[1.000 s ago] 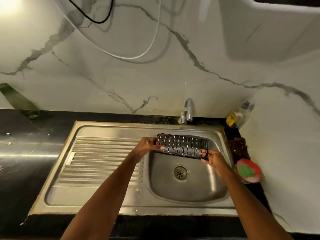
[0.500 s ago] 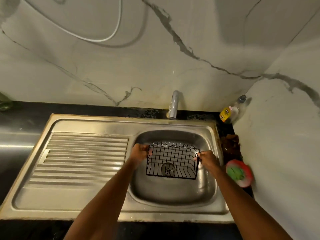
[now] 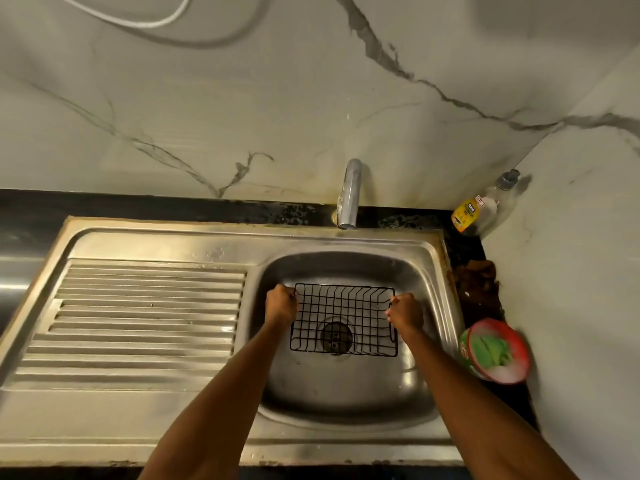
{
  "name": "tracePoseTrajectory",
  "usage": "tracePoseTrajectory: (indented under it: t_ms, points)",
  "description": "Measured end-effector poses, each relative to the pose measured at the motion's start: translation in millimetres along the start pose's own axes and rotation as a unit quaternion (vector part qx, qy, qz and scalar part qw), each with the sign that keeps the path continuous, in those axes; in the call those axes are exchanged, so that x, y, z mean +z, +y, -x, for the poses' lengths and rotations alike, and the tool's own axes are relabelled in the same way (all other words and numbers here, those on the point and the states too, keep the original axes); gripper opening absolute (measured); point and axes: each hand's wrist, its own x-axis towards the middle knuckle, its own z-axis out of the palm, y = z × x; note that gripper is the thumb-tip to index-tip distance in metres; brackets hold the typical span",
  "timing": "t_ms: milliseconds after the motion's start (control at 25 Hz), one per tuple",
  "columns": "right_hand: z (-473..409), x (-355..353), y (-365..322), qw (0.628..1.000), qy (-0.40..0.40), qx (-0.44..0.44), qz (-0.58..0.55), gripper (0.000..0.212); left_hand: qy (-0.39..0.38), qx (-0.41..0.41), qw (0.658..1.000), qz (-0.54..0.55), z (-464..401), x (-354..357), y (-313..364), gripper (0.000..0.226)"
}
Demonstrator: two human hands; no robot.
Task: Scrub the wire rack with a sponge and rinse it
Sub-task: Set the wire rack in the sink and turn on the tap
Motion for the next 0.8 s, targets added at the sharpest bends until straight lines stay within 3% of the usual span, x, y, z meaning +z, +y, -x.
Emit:
tracePoseTrajectory:
  t_ms: [200, 440, 520, 600, 640, 800]
  points:
    - [16.6, -8.3, -17.3, 1.000, 0.000, -0.013, 0.019, 0.015, 0.019, -0.013, 0.999, -0.039, -13.9, 7.7, 0.6, 0.018]
    - [25.7, -14.5, -32.2, 0.996, -0.033, -0.005, -0.077, 0.021, 0.033, -0.013, 0.995, -0.098, -9.5, 4.3, 7.6, 0.010]
    - [37.2, -22.1, -39.4, 1.000, -0.013, -0.014, -0.025, 0.017, 0.046, -0.001, 0.991, -0.125, -6.3, -0.9, 15.7, 0.006]
    - [59.2, -33.7, -52.6, 0.992, 0.060, -0.057, 0.097, 0.006, 0.073, 0.040, 0.983, -0.165, 3.0, -9.2, 35.5, 0.008]
    - [73.6, -39.3, -62.5, 0.986, 0.090, -0.094, 0.101, 0.005, 0.087, 0.078, 0.978, -0.174, 8.1, -13.5, 51.5, 0.011]
    - [129.2, -40.6, -111.7, 0.968, 0.030, -0.228, -0.097, 0.030, 0.075, 0.209, 0.971, -0.092, 17.1, -32.4, 141.4, 0.022]
